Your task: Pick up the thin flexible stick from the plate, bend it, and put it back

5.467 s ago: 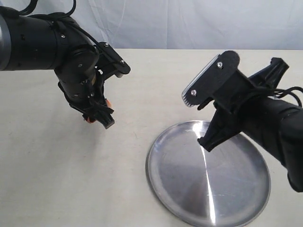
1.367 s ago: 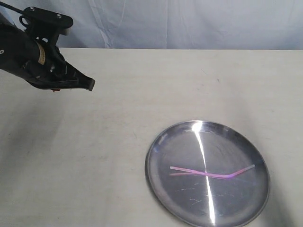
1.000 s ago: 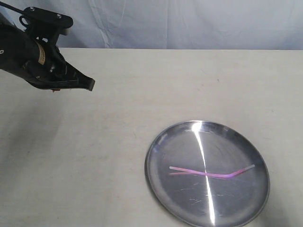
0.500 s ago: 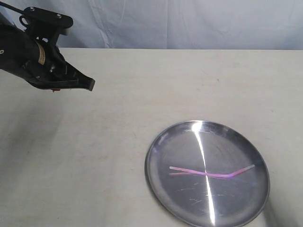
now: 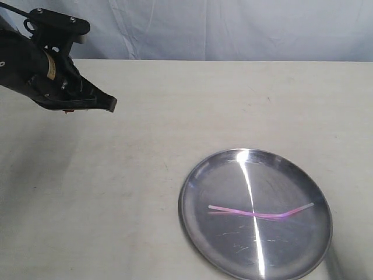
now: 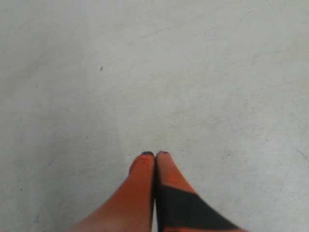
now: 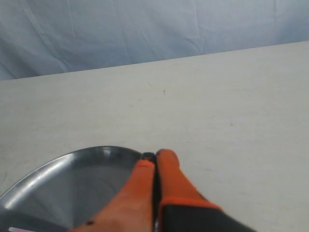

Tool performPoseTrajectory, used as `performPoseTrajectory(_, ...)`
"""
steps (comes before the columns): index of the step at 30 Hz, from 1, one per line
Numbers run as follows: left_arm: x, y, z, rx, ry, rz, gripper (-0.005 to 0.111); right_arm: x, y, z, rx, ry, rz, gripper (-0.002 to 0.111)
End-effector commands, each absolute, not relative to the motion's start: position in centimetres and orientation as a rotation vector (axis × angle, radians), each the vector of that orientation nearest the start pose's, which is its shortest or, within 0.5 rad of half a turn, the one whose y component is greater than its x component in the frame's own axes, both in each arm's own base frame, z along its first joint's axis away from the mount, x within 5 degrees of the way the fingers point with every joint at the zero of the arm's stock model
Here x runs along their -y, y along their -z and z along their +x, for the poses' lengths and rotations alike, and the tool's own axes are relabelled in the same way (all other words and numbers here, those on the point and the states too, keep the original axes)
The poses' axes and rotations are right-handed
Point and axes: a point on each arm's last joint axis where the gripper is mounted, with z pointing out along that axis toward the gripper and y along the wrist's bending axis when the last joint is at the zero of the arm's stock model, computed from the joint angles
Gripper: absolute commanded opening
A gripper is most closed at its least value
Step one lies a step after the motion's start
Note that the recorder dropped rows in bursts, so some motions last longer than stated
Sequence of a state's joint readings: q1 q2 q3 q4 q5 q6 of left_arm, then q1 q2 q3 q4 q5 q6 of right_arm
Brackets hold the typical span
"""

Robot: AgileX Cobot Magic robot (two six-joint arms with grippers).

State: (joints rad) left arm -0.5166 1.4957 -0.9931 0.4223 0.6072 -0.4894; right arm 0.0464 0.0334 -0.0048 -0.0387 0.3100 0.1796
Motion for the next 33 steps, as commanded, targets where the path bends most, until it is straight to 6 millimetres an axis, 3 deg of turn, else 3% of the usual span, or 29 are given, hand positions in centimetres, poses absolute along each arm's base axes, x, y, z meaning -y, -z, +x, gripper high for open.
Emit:
performPoseTrajectory(1, 13.1, -25.6, 27.5, -2.467, -0.026, 0.377, 0.000, -0.1, -18.4, 5.6, -1.814, -0.122, 0.105, -0.001)
performPoseTrajectory(7, 12.6, -25.4, 27.3, -2.436, -0.030, 0.394, 0.000, -0.1, -18.4, 5.6, -1.814, -0.124, 0.107, -0.001)
performPoseTrajectory(9, 12.0, -26.0, 25.8, -2.356, 0.005, 0.425, 0.000, -0.1, -18.4, 5.6, -1.814, -0.124, 0.107, -0.001)
performPoseTrajectory(14, 7.5, -29.7, 17.8, -2.149, 0.063, 0.386, 0.000, -0.1, -18.4, 5.6, -1.814, -0.126, 0.108, -0.001)
performPoseTrajectory(21, 4.2, -30.8, 10.5, -1.816, 0.050, 0.580, 0.000, -0.2, -18.4, 5.6, -1.814, -0.135, 0.114, -0.001)
performPoseTrajectory(26, 2.2, -29.1, 6.8, -1.725, 0.108, 0.470, 0.000, -0.2, -18.4, 5.6, -1.814, -0.142, 0.119, -0.001)
performPoseTrajectory(33, 1.1, -24.4, 4.7, -1.726, 0.137, 0.260, 0.000, -0.2, -18.4, 5.6, -1.814, -0.142, 0.119, -0.001)
